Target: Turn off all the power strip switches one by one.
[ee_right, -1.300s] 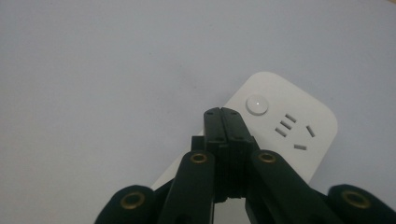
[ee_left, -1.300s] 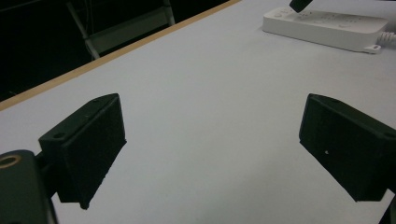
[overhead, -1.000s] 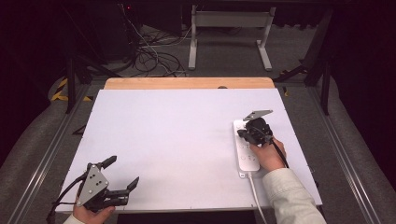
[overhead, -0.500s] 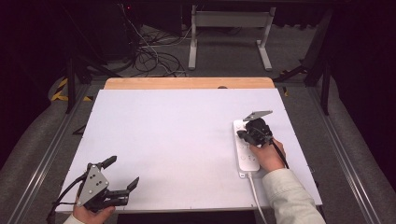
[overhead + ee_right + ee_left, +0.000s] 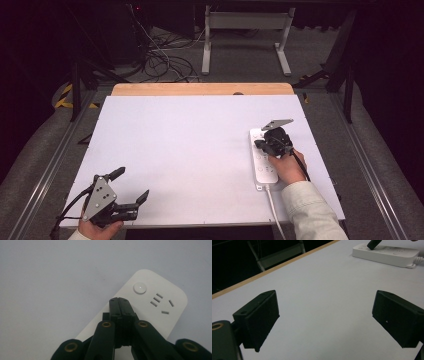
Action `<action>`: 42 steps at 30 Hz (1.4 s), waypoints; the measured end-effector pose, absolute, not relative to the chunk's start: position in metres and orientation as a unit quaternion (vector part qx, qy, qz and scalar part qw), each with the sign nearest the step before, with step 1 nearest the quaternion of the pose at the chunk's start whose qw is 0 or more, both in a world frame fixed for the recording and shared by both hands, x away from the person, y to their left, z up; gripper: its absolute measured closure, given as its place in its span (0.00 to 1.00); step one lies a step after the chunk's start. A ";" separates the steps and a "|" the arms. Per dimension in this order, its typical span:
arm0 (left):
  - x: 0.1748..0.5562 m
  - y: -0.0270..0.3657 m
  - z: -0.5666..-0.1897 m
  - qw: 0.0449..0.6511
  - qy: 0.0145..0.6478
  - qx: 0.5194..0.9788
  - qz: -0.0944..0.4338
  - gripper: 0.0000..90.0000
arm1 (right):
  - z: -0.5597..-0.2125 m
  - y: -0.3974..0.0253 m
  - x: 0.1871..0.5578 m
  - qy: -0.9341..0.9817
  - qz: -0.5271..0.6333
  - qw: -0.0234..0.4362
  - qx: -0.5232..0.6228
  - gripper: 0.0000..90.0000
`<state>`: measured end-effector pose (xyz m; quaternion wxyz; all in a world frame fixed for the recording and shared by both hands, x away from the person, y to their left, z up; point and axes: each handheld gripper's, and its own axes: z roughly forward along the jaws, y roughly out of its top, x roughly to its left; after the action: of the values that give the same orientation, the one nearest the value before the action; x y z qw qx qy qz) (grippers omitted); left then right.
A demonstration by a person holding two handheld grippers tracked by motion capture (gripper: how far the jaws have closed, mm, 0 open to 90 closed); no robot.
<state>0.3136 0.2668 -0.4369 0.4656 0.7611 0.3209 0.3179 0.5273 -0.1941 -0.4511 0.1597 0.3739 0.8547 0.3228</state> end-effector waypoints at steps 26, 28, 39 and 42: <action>0.312 0.267 -0.436 0.464 0.316 0.763 0.320 0.08 | -0.454 -0.187 0.524 0.855 0.325 0.175 0.364 1.00; 0.312 0.268 -0.436 0.465 0.318 0.762 0.320 0.08 | -0.454 -0.189 0.524 0.852 0.331 0.171 0.368 1.00; 0.311 0.268 -0.436 0.465 0.317 0.762 0.322 0.08 | -0.458 -0.195 0.522 0.840 0.356 0.165 0.376 1.00; 0.311 0.268 -0.436 0.465 0.317 0.761 0.322 0.08 | -0.461 -0.201 0.520 0.834 0.363 0.166 0.381 1.00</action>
<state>0.3111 0.2683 -0.4361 0.4652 0.7612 0.3173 0.3216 0.5202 -0.2007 -0.4610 0.1661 0.3811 0.8338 0.3632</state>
